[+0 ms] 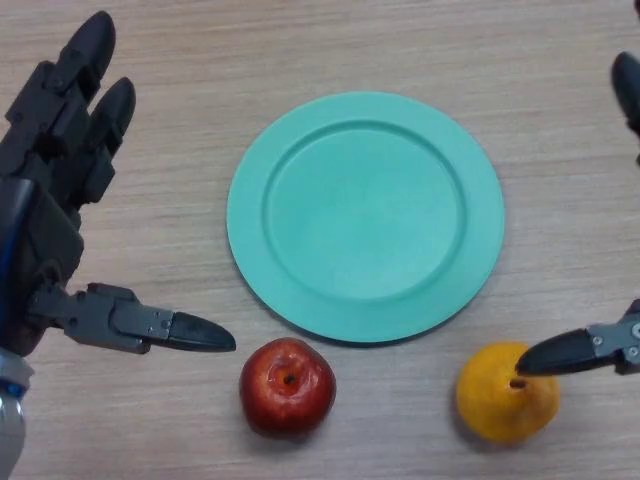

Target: Pick up the red apple and place it on the plate

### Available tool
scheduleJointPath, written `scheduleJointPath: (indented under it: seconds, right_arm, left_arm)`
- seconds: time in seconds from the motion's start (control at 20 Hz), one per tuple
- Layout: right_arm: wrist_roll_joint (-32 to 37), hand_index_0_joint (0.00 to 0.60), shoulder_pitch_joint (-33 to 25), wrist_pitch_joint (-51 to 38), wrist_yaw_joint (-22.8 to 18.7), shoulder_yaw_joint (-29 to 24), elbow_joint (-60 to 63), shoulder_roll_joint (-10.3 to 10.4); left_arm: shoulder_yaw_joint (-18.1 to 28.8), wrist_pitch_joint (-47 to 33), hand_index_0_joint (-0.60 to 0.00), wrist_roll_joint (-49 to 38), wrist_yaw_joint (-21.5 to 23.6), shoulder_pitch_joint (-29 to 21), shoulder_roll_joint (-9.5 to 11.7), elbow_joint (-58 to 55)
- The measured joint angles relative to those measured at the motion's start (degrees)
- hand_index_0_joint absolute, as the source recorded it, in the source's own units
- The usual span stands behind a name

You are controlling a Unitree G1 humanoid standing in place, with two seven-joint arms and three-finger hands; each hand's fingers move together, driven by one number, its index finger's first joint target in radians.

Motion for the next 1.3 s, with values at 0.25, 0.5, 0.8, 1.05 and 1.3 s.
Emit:
scheduleJointPath:
  seconds: [0.25, 0.5, 0.8, 1.05, 1.3]
  right_arm:
    - [0.2, 0.000, -0.5, 0.0, 0.5, -2.6, 0.0, 0.3]
    - [-0.1, 0.000, -1.2, 0.0, 0.5, -3.1, 0.9, 0.4]
    - [-4.5, 0.000, -1.4, -0.2, 0.6, 1.5, 3.2, 1.1]
    - [-5.8, 0.000, -1.7, -0.2, 0.5, 3.7, 4.9, 1.4]
    - [-6.8, 0.000, -3.0, -0.2, 0.6, 4.1, 5.8, 1.7]
  left_arm:
    - [0.1, 0.0, 0.000, 0.0, 0.0, -0.8, 0.2, -1.1]
    - [0.1, -1.4, 0.000, 2.2, -0.2, 1.5, -0.2, -1.1]
    - [-5.2, -24.5, 0.000, 8.9, -5.1, 17.5, -4.3, 7.2]
    - [-9.6, -36.4, 0.000, 17.9, -4.7, 21.5, -4.4, 21.1]
    - [-15.7, -38.5, 0.000, 22.2, 1.4, 20.2, -4.3, 28.5]
